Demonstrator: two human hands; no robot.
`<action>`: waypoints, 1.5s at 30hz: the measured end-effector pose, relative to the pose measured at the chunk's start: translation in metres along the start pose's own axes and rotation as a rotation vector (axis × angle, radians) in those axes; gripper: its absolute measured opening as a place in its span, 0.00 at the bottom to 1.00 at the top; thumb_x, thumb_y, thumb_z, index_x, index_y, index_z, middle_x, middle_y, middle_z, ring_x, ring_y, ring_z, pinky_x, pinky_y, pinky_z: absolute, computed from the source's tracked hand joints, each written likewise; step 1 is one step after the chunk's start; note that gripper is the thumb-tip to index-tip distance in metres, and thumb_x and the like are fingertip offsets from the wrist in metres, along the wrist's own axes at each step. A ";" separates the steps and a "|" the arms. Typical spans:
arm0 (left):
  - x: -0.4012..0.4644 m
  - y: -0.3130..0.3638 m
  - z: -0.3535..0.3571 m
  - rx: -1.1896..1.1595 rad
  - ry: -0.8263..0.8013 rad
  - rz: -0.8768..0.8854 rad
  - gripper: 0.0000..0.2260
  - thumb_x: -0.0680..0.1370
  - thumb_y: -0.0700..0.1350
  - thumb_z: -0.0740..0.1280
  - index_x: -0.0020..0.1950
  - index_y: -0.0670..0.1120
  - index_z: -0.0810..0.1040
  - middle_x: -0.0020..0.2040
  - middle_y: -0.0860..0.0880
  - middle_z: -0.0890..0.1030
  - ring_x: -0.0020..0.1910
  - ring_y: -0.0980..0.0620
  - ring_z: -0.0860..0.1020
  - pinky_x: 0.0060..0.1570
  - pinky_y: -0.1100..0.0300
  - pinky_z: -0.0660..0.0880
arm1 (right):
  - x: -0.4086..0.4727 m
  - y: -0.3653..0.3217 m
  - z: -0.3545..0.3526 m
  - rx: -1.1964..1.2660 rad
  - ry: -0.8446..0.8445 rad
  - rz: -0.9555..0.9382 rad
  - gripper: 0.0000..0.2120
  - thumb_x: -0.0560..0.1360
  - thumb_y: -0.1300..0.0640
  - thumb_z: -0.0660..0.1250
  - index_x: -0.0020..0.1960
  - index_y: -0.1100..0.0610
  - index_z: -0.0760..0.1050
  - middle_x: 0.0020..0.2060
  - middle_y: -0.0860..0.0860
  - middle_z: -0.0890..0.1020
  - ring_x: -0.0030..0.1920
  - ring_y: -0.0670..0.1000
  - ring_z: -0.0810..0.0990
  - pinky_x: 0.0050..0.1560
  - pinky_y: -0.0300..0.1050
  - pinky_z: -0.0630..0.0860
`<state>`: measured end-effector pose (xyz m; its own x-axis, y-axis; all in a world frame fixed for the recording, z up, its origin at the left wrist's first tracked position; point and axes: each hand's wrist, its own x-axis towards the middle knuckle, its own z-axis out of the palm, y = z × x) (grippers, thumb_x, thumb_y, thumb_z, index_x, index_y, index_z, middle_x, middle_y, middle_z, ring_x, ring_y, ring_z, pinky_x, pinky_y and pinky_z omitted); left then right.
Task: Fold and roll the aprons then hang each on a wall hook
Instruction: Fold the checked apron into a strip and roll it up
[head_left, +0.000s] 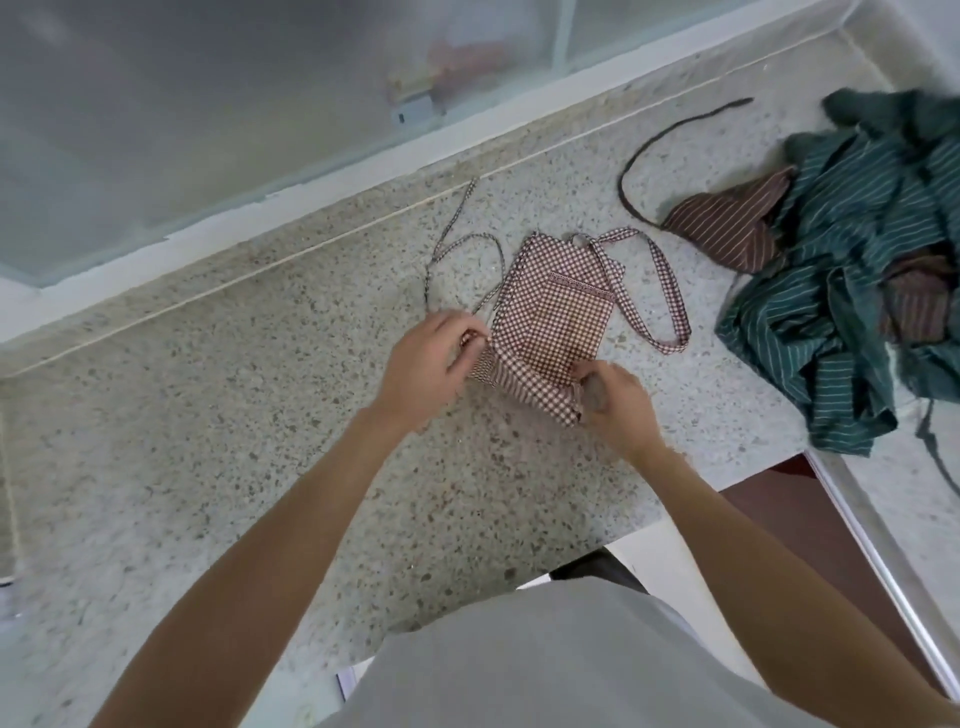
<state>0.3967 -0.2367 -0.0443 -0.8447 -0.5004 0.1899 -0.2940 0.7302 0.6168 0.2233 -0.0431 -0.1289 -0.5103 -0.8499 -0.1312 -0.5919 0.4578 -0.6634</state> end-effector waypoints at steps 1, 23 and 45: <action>0.020 0.001 -0.001 -0.030 0.003 -0.037 0.09 0.78 0.45 0.62 0.52 0.43 0.78 0.48 0.49 0.81 0.45 0.52 0.79 0.44 0.58 0.77 | 0.002 -0.002 -0.001 0.045 0.058 0.020 0.13 0.71 0.61 0.70 0.54 0.57 0.75 0.46 0.50 0.82 0.46 0.52 0.79 0.52 0.37 0.72; 0.175 -0.062 0.093 0.050 -0.357 -0.197 0.06 0.79 0.41 0.63 0.53 0.44 0.78 0.49 0.48 0.82 0.44 0.51 0.78 0.43 0.63 0.69 | 0.117 0.050 -0.070 -0.361 0.046 0.301 0.21 0.79 0.55 0.57 0.71 0.52 0.65 0.59 0.57 0.74 0.54 0.59 0.76 0.49 0.50 0.74; 0.157 -0.059 0.098 0.106 -0.158 -0.106 0.12 0.78 0.45 0.64 0.60 0.44 0.74 0.61 0.46 0.74 0.63 0.47 0.69 0.62 0.59 0.63 | 0.140 0.026 -0.044 -0.193 0.228 0.375 0.15 0.79 0.49 0.60 0.61 0.57 0.70 0.49 0.53 0.81 0.46 0.54 0.79 0.39 0.45 0.73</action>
<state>0.2375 -0.3130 -0.1260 -0.8634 -0.5045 0.0010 -0.4235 0.7259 0.5419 0.1092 -0.1391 -0.1324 -0.8219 -0.5478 -0.1560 -0.4349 0.7805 -0.4491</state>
